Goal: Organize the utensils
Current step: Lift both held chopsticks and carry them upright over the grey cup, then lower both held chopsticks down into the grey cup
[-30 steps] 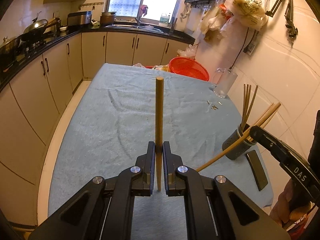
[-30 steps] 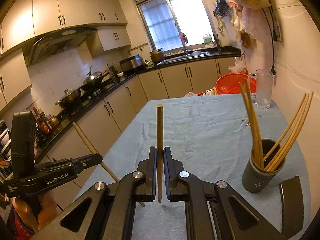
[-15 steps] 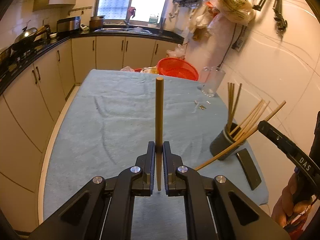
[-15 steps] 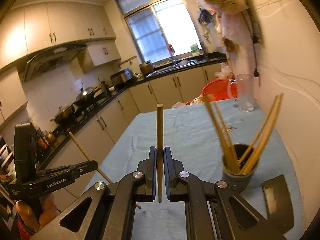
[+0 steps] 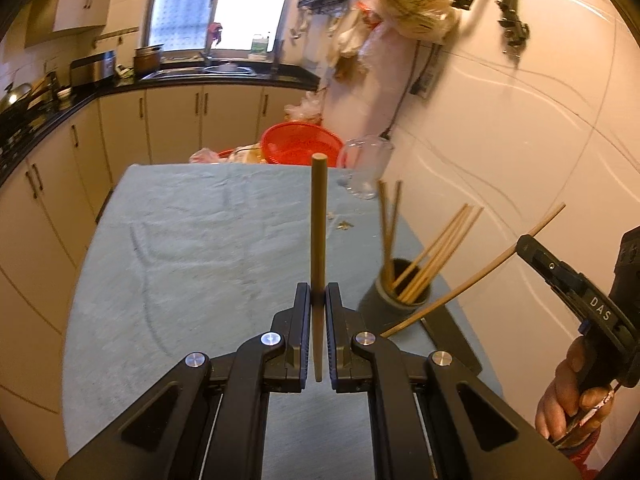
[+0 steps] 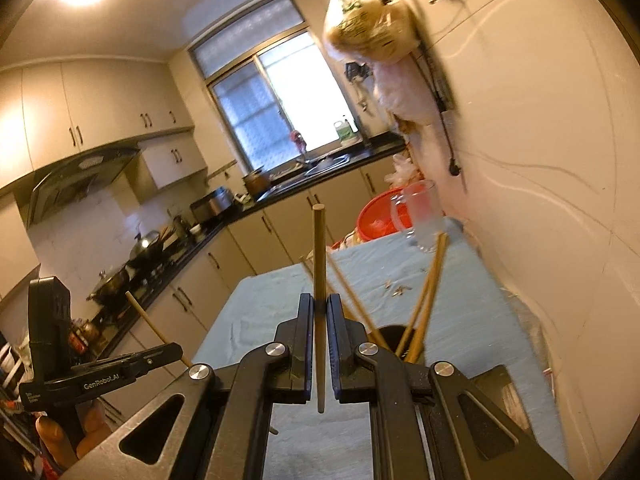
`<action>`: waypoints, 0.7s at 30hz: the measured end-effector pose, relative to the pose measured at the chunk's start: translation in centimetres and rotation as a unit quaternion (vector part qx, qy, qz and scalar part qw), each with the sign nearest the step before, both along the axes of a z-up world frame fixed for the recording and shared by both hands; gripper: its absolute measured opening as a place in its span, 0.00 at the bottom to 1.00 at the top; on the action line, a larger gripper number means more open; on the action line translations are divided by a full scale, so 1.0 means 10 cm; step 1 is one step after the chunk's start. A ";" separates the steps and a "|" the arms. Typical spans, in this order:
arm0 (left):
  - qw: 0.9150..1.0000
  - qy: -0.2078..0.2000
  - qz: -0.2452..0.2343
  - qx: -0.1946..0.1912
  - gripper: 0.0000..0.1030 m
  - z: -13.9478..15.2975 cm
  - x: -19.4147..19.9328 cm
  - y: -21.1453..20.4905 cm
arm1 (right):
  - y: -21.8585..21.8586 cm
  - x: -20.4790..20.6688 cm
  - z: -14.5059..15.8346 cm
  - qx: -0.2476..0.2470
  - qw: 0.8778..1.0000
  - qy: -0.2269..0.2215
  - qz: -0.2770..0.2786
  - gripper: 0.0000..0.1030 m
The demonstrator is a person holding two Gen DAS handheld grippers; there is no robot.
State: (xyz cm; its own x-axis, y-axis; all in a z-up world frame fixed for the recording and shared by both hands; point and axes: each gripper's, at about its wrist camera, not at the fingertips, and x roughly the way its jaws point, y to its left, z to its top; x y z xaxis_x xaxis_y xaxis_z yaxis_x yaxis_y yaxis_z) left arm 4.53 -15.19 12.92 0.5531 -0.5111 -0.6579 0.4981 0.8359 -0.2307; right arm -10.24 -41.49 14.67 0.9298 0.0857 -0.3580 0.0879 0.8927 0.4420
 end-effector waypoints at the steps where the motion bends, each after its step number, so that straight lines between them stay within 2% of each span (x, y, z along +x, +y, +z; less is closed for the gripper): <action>1: 1.000 -0.001 -0.003 0.000 0.07 0.03 0.00 -0.05 | -0.04 -0.03 0.02 0.002 1.000 -0.003 -0.005 0.07; 14: 0.997 -0.035 -0.061 -0.017 0.07 0.56 0.01 -0.85 | -0.48 -0.20 0.30 0.000 0.998 -0.039 -0.047 0.07; 21: 0.997 -0.036 -0.067 -0.021 0.07 0.54 0.14 -1.21 | -0.66 -0.05 0.29 -0.006 0.997 -0.035 -0.064 0.07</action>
